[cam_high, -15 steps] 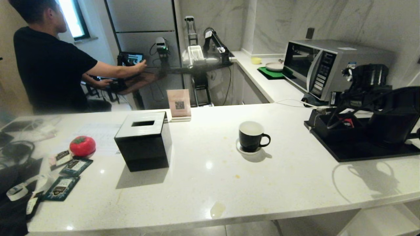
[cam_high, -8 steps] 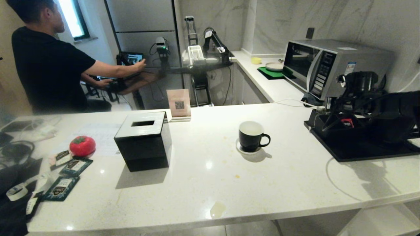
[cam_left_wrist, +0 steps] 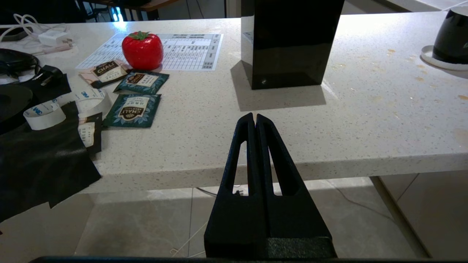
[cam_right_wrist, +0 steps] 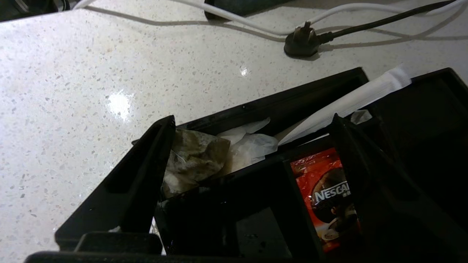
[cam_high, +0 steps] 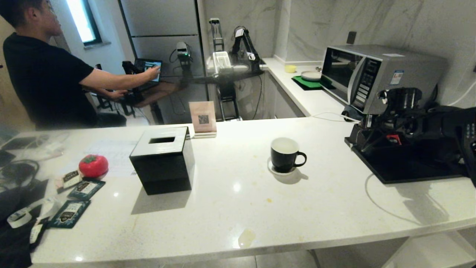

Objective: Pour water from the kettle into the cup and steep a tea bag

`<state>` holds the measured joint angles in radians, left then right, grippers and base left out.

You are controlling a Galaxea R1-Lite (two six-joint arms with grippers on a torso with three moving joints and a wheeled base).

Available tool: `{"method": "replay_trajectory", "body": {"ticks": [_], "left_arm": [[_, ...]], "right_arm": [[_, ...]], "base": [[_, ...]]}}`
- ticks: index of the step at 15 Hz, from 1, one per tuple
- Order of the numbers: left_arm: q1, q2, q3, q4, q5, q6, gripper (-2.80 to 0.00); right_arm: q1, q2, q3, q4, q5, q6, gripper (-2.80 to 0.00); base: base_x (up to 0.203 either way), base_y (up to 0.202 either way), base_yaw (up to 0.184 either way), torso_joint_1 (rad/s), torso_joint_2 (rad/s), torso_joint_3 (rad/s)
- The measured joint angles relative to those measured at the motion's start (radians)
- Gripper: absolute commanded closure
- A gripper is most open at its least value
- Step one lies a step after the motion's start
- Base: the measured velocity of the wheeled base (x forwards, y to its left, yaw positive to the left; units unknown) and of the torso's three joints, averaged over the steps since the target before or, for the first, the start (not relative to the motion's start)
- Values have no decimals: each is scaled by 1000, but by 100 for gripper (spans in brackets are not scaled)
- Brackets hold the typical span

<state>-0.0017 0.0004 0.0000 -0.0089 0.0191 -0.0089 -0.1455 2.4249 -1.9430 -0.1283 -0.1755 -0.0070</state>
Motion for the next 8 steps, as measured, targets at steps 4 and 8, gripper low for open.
{"method": "replay_trajectory", "body": {"ticks": [4, 8], "left_arm": [[0, 0, 0, 0, 0, 0, 0], [0, 0, 0, 0, 0, 0, 0]], "right_arm": [[-1, 14, -1, -8, 0, 20, -280], [0, 26, -1, -32, 1, 30, -280]], "base": [[0, 0, 0, 0, 0, 0], [0, 0, 0, 0, 0, 0]]}}
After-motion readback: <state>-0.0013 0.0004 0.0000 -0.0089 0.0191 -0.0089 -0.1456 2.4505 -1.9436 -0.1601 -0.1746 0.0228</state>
